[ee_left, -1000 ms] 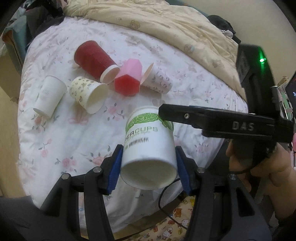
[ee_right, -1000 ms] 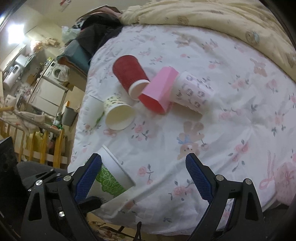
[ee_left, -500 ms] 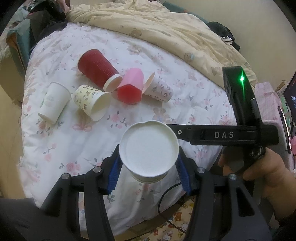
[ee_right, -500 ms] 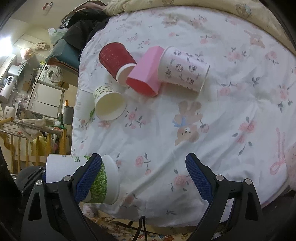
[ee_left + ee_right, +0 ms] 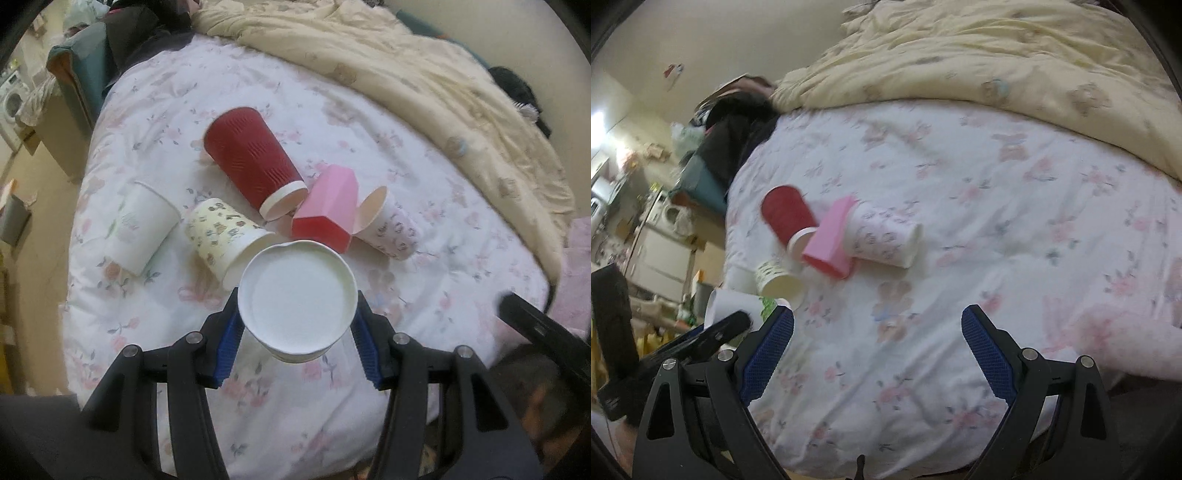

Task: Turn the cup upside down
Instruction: 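Lower the inverted cup onto the sheet and open the left gripper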

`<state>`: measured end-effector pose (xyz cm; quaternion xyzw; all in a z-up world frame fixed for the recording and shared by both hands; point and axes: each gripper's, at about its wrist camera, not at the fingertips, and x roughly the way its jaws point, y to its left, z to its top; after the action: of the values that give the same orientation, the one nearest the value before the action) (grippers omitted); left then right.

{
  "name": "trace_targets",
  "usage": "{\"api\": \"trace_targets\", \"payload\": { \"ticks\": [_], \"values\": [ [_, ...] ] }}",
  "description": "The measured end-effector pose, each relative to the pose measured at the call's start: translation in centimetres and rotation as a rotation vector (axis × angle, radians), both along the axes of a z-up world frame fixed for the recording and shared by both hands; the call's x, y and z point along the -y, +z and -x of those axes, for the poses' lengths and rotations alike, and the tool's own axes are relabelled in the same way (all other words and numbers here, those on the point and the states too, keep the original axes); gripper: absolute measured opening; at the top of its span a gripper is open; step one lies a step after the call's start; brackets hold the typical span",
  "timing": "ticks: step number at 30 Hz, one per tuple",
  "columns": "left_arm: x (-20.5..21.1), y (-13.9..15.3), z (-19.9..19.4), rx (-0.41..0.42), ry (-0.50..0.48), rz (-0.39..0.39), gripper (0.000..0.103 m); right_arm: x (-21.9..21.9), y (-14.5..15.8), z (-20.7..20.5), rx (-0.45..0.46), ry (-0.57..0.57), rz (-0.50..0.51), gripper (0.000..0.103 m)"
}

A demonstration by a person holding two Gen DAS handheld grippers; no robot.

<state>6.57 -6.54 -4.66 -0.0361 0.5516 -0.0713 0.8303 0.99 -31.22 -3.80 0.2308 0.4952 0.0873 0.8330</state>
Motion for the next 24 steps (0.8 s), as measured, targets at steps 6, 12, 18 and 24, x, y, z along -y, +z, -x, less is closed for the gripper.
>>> {"api": "trace_targets", "payload": {
  "ticks": [6,12,18,24],
  "values": [
    [2.8,-3.0,-1.5,-0.011,-0.002,-0.087,0.051,2.0,-0.7,0.7,-0.035,-0.035,-0.042,0.095],
    [3.6,-5.1,-2.7,-0.038,0.019,-0.142,0.051,2.2,-1.0,0.6,-0.051,-0.035,-0.081,0.095],
    [4.0,-5.8,-2.7,-0.03,0.009,-0.164,0.052,1.7,-1.2,0.5,-0.061,-0.018,-0.083,0.095],
    [4.2,-5.7,-2.6,-0.017,-0.008,-0.175,0.055,1.7,-1.3,0.4,-0.068,-0.017,-0.089,0.095]
  ]
}}
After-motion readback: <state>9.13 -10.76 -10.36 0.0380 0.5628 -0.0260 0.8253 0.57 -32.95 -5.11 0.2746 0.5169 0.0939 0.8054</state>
